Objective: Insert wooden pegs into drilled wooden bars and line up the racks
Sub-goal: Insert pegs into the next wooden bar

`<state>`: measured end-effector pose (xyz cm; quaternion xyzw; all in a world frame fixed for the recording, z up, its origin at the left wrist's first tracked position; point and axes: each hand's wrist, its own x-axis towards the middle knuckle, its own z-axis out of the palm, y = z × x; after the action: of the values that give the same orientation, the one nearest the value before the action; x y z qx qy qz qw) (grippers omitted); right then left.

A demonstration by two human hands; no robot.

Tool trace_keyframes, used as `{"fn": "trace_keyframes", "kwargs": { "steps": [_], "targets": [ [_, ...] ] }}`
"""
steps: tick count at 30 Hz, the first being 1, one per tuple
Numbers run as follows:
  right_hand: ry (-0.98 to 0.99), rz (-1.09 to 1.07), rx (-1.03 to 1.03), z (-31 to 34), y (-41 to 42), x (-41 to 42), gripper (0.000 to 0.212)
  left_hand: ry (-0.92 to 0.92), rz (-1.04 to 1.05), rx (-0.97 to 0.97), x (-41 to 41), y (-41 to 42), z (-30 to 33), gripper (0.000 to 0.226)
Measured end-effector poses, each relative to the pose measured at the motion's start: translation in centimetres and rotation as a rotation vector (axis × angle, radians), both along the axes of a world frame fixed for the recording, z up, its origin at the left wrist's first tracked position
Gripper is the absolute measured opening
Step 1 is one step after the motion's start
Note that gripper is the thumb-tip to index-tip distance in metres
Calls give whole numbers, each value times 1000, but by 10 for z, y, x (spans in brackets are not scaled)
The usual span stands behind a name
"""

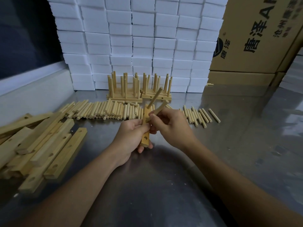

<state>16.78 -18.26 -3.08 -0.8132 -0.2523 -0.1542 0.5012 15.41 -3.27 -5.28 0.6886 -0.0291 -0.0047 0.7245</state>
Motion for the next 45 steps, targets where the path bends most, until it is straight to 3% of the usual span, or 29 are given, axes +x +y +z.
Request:
{"fn": "trace_keyframes", "kwargs": {
  "steps": [12, 20, 32, 38, 42, 45],
  "targets": [
    [77, 35, -23, 2, -10, 6, 9, -48, 7, 139, -3, -2, -3, 15],
    [34, -50, 11, -6, 1, 7, 20, -32, 11, 129, -5, -3, 0, 16],
    [37, -36, 105, -11, 3, 6, 17, -22, -9, 64, -4, -2, 2, 18],
    [-23, -72, -104, -13, -9, 8, 19, 15, 65, -23, -1, 0, 2, 17],
    [-45, -320, -309, -18, -28, 17, 16, 62, 99, -115, 0, 0, 4, 13],
    [10, -484, -513, -17, -37, 24, 36, 72, 96, -156, -2, 1, 7, 13]
  ]
}}
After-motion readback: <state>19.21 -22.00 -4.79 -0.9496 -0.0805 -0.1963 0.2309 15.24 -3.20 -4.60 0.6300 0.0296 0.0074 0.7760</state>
